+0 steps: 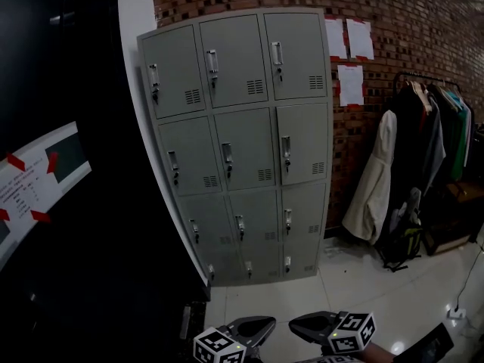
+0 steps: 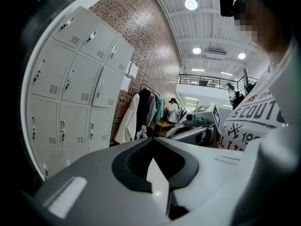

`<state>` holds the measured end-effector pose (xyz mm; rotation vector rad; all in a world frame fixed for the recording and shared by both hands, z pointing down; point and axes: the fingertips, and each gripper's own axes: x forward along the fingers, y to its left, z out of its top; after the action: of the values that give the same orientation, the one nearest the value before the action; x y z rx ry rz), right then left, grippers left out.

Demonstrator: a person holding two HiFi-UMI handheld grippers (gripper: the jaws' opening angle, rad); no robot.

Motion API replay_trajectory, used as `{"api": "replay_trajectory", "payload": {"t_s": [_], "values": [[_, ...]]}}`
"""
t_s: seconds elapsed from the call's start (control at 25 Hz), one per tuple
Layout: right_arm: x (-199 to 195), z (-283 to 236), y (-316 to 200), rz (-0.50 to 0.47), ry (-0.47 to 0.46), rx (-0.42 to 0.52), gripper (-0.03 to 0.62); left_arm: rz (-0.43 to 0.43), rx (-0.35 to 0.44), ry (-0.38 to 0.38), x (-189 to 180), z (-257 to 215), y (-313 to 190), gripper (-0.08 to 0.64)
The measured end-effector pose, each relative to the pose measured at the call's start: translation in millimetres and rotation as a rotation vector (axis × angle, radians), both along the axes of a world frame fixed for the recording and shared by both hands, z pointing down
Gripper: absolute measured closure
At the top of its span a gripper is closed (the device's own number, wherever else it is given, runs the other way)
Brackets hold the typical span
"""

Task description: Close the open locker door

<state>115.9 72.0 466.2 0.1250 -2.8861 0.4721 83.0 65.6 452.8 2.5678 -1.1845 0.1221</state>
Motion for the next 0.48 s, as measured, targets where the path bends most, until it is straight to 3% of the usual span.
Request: {"api": "replay_trajectory", "payload": {"t_s": [0.48], "values": [[2.9,3.4,16.9,0.021,-0.001,0.011,0.597,-0.005,0.024,0.006,-2.4,-1.0,23.3,0.555]]}}
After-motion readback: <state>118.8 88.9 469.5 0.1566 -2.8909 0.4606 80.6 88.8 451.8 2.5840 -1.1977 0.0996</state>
